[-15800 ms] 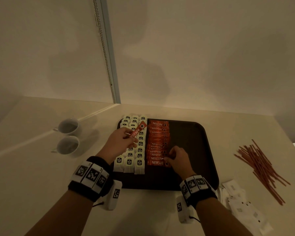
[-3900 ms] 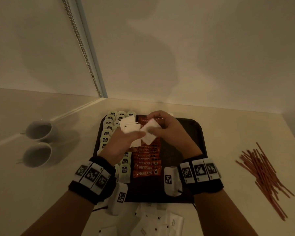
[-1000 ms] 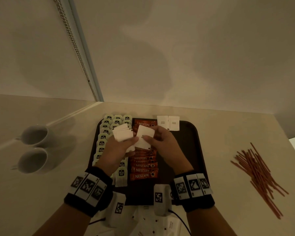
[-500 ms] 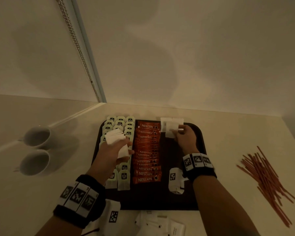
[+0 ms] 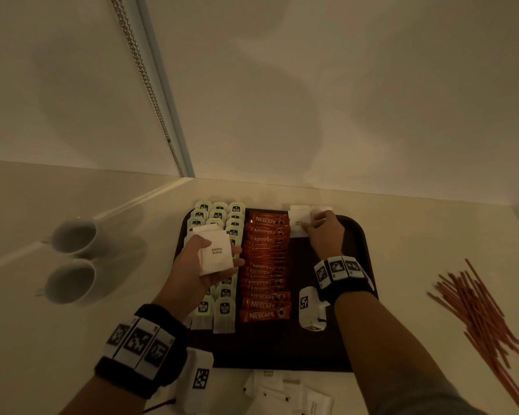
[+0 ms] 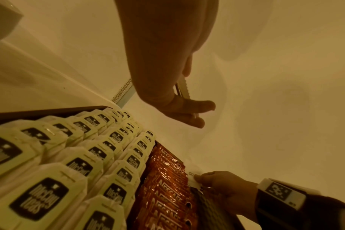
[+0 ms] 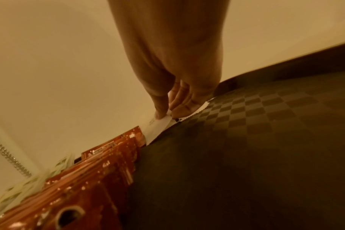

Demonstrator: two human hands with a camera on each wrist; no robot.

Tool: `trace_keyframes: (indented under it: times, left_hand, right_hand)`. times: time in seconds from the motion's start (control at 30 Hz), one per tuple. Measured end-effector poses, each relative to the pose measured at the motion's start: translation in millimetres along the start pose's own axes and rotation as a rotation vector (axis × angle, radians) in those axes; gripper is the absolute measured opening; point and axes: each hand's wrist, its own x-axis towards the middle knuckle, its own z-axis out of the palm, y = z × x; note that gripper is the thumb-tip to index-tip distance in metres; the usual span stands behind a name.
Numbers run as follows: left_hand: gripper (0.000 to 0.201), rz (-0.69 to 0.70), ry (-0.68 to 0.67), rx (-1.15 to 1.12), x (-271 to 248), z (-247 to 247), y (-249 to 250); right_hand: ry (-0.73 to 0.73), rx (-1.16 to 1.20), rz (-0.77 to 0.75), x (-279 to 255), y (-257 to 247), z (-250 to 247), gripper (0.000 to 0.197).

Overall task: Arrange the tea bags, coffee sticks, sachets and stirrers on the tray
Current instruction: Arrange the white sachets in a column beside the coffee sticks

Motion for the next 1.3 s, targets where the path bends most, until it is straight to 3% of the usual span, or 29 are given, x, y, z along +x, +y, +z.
trace_keyframes:
  times: [0.27, 0.37, 0.43, 0.5, 0.57, 0.7, 0.77, 0.87, 1.0, 1.13, 1.3]
  left_hand:
    - [0.022, 0.045, 0.044, -0.016, -3.2, 5.6, 2.0]
    - [0.016, 0.085, 0.120, 0.011, -1.4, 8.5, 3.4]
    - [0.017, 0.110, 0.120, 0.040, -0.3, 12.7, 4.0]
    - [0.017, 0.142, 0.107, 0.059, 0.8, 17.7, 4.1]
    - [0.015, 0.162, 0.106, 0.075, 2.3, 21.3, 2.7]
    - [0.026, 0.163, 0.107, 0.143, 3.0, 22.7, -2.1]
    - [0.020, 0.159, 0.096, 0.183, 1.2, 21.6, -3.0]
    - [0.009, 0.152, 0.063, 0.259, -0.3, 20.6, -1.6]
    - [0.012, 0.147, -0.030, 0.413, -3.2, 24.3, -0.4]
    - [0.018, 0.167, -0.018, 0.377, -5.9, 27.0, -0.9]
    - [0.014, 0.155, 0.020, 0.332, -2.2, 28.9, -2.2]
  right_hand:
    - [0.014, -0.077, 0.033, -1.3, 1.5, 4.3, 0.033]
    - [-0.013, 0.065, -0.085, -16.9, -22.8, -3.4, 0.024]
    - [-0.217, 0.192, -0.161, -39.5, -47.6, -10.3, 0.022]
    - [-0.521, 0.256, -0.183, -65.3, -65.8, -12.9, 0.030]
    - [-0.668, 0.288, -0.209, -88.4, -74.6, -11.1, 0.031]
    - [-0.572, 0.540, -0.168, -110.3, -80.6, -13.7, 0.018]
    - [-0.531, 0.616, -0.143, -111.8, -82.9, -19.5, 0.016]
    - [-0.468, 0.526, -0.232, -107.2, -85.7, -26.4, 0.014]
    - [-0.457, 0.385, -0.363, -104.3, -93.4, -32.1, 0.027]
    - [-0.436, 0.420, -0.284, -103.5, -90.0, -33.4, 0.038]
    - [-0.524, 0.553, -0.137, -110.0, -80.0, -32.5, 0.028]
